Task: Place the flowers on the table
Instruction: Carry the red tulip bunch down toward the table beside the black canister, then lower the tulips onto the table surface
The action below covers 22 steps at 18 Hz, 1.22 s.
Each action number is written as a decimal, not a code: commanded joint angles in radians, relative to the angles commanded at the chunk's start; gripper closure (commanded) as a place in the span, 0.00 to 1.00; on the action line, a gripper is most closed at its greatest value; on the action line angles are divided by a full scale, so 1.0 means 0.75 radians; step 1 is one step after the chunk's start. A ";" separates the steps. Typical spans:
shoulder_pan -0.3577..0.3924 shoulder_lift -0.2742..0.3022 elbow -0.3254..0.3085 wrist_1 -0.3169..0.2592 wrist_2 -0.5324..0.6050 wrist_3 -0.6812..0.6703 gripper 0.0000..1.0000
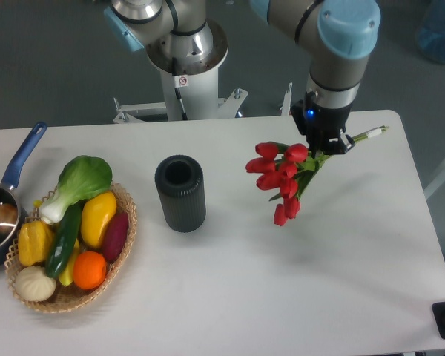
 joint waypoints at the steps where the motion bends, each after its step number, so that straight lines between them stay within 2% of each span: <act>1: -0.008 -0.012 0.000 0.010 0.002 -0.002 1.00; 3: -0.010 -0.033 0.000 0.035 0.002 0.002 1.00; 7: -0.033 -0.133 -0.018 0.096 0.000 -0.014 1.00; 11: -0.119 -0.233 -0.031 0.249 0.002 -0.180 1.00; 17: -0.151 -0.243 -0.041 0.264 0.000 -0.190 1.00; 19: -0.151 -0.246 -0.055 0.262 0.000 -0.186 0.95; 20: -0.151 -0.246 -0.075 0.268 -0.002 -0.186 0.89; 22: -0.145 -0.239 -0.096 0.278 -0.002 -0.184 0.53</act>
